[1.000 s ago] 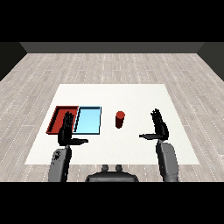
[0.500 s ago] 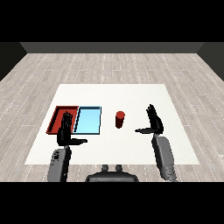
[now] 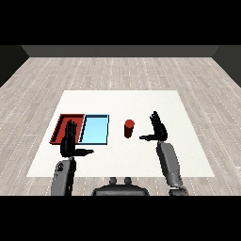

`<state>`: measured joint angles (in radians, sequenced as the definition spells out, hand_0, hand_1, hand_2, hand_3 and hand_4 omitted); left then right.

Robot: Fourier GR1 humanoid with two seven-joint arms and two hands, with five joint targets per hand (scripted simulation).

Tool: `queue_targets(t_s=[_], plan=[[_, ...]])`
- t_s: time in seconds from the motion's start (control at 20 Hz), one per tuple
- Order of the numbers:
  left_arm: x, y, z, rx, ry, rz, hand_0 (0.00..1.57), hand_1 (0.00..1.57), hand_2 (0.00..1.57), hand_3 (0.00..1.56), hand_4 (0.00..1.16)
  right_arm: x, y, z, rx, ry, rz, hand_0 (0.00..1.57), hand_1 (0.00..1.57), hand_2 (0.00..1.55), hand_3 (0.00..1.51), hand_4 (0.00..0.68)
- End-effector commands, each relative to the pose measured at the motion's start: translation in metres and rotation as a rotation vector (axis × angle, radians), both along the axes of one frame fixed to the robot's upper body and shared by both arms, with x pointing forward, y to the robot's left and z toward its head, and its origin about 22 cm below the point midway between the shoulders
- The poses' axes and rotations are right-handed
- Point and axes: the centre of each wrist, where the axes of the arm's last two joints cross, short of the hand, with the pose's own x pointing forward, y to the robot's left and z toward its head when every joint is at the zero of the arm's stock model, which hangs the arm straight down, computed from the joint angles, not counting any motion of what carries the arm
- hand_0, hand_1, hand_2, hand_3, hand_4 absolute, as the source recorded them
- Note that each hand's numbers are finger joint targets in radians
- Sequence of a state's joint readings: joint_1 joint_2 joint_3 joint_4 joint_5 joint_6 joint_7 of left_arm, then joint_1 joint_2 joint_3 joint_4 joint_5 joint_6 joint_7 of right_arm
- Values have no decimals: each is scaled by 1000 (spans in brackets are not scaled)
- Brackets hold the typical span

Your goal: Pick the red can and put it in the red box

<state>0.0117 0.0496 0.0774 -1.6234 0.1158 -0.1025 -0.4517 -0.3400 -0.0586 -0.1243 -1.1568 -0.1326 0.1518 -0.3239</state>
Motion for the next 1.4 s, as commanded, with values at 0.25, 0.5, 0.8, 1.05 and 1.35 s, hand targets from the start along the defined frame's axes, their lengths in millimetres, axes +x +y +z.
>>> queue_targets(t_s=[0.25,0.5,0.8,1.05,1.35], plan=[[17,-9,1,10,13,-3,0,0,0,0,0,13,16,-20,79,39,26,0,0,0,0,0],[-2,-9,6,-12,12,-8,0,0,0,0,0,4,39,-54,85,77,28,0,0,0,0,0],[5,8,9,5,-18,-17,0,0,0,0,0,-3,53,-50,114,82,45,0,0,0,0,0],[-10,-4,20,-8,23,-22,0,0,0,0,0,25,84,-43,132,90,25,0,0,0,0,0],[12,-21,18,-21,-8,-1,0,0,0,0,0,30,69,-42,169,112,51,0,0,0,0,0]])
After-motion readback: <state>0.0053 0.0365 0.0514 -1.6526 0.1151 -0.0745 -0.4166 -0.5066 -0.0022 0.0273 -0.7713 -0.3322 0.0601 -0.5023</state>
